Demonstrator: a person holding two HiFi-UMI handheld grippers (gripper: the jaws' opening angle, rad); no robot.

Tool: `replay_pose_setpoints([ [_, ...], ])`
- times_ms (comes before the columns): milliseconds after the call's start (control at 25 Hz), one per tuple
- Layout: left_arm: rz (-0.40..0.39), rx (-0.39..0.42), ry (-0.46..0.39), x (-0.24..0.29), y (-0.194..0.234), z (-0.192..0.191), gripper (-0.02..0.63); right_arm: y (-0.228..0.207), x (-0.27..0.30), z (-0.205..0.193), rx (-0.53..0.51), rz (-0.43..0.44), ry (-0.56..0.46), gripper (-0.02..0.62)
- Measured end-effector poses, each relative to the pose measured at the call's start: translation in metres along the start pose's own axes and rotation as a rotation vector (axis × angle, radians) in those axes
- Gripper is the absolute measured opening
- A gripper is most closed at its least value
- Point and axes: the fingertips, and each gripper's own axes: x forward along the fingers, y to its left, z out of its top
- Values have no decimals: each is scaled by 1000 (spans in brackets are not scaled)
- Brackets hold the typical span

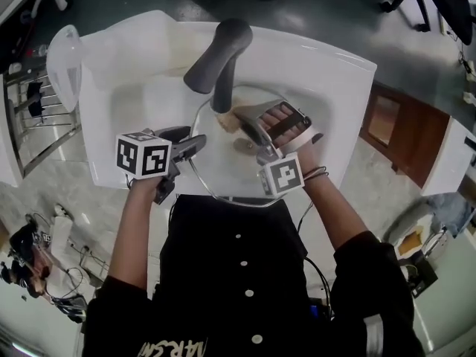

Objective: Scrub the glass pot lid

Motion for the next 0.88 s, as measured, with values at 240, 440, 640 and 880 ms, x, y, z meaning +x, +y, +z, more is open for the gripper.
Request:
replay_pose_setpoints([
  [240,-19,-44,1,4,6,-6,138,11,28,10,-162,2,-26,144],
  [440,18,-29,-2,4,9,-5,130,20,41,11,-299,21,-22,144],
  [640,39,-14,10,4,10,-6,129,26,43,7,-369,77,-16,143],
  [880,71,-9,8,4,10,-7,126,34,37,-5,-256,177,-11,141],
])
